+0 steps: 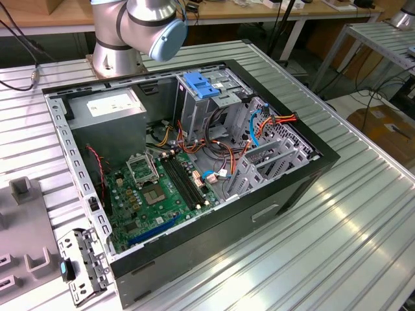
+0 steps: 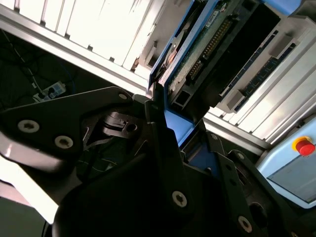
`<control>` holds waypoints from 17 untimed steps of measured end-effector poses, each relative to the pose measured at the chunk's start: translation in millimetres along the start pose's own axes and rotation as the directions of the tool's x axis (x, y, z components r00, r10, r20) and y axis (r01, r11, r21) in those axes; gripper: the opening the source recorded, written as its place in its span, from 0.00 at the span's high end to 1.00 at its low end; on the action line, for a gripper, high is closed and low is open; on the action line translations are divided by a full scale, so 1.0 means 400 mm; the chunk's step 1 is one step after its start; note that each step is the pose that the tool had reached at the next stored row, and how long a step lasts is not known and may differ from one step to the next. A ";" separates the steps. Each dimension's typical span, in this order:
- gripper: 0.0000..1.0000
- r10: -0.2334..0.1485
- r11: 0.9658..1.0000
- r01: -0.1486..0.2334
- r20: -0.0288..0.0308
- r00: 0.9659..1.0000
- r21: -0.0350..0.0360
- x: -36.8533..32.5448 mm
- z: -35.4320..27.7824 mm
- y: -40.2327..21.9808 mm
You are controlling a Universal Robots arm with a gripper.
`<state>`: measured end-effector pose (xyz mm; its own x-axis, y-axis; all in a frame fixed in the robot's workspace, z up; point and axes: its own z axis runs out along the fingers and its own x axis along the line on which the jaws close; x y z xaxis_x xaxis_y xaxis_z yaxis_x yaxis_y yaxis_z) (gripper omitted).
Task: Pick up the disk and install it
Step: 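Pick up the disk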
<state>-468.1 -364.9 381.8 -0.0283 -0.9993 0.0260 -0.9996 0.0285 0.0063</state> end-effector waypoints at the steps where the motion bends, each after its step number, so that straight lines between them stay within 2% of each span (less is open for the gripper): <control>1: 0.63 0.000 1.000 0.000 0.000 1.000 0.000 0.000 -0.001 0.000; 17: 0.63 0.000 1.000 0.000 0.000 1.000 -0.001 0.000 -0.014 0.000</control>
<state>-468.1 -364.9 387.5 -0.0283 -0.9993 0.0260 -0.9996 0.0285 0.0071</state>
